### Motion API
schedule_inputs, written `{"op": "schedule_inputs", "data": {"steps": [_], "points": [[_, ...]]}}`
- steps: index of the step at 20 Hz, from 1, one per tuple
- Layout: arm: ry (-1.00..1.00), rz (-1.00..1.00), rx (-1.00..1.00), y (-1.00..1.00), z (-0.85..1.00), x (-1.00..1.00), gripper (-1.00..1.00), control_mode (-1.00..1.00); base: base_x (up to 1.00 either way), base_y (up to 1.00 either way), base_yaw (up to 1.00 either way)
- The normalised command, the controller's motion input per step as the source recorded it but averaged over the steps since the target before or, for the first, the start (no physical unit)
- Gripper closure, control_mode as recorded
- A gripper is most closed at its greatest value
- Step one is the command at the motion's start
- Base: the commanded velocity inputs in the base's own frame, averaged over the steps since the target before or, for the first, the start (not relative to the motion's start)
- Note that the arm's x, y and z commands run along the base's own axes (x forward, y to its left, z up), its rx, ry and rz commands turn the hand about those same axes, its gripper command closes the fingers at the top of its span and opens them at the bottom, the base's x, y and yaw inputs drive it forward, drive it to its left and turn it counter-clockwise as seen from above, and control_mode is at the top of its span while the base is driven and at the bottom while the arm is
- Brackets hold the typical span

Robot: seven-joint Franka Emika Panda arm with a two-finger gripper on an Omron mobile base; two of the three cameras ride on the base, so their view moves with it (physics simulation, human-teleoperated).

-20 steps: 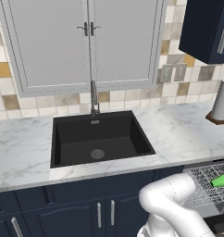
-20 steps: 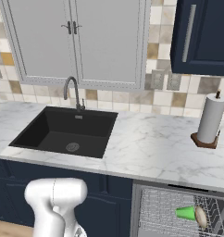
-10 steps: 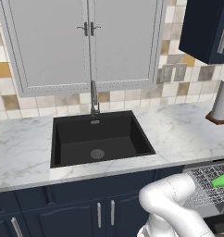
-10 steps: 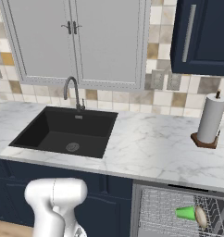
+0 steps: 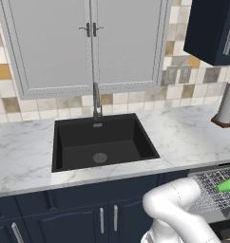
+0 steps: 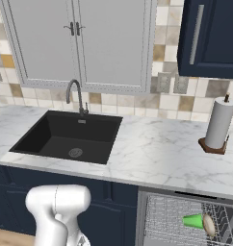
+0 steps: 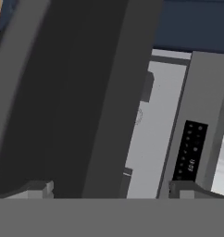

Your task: Pick up the cup and bowl from the counter, place them in the dishwasher, and close the dishwasher door.

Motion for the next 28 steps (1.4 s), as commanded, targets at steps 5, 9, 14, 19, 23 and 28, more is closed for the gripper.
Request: {"op": "schedule_inputs", "data": {"steps": [5,9,14,19,23,28], "points": [[-0.17,0.21,-0.46,-0.18,-1.00,-0.48,-1.00,-1.00,0.00,0.00,0.00],[-0.21,0.22,-0.47,-0.13,-1.00,-0.53,-1.00,-1.00,0.00,0.00,0.00],[-0.26,0.24,-0.42,-0.14,-1.00,-0.67,-1.00,-1.00,0.00,0.00,0.00],[-0.31,0.25,-0.35,-0.14,-1.00,-0.87,-1.00,-1.00,0.00,0.00,0.00],[-0.28,0.25,-0.36,-0.03,-1.00,-0.74,-1.00,-1.00,0.00,0.00,0.00],[-0.26,0.25,-0.37,0.00,-1.00,-0.52,-1.00,-1.00,0.00,0.00,0.00]]}}
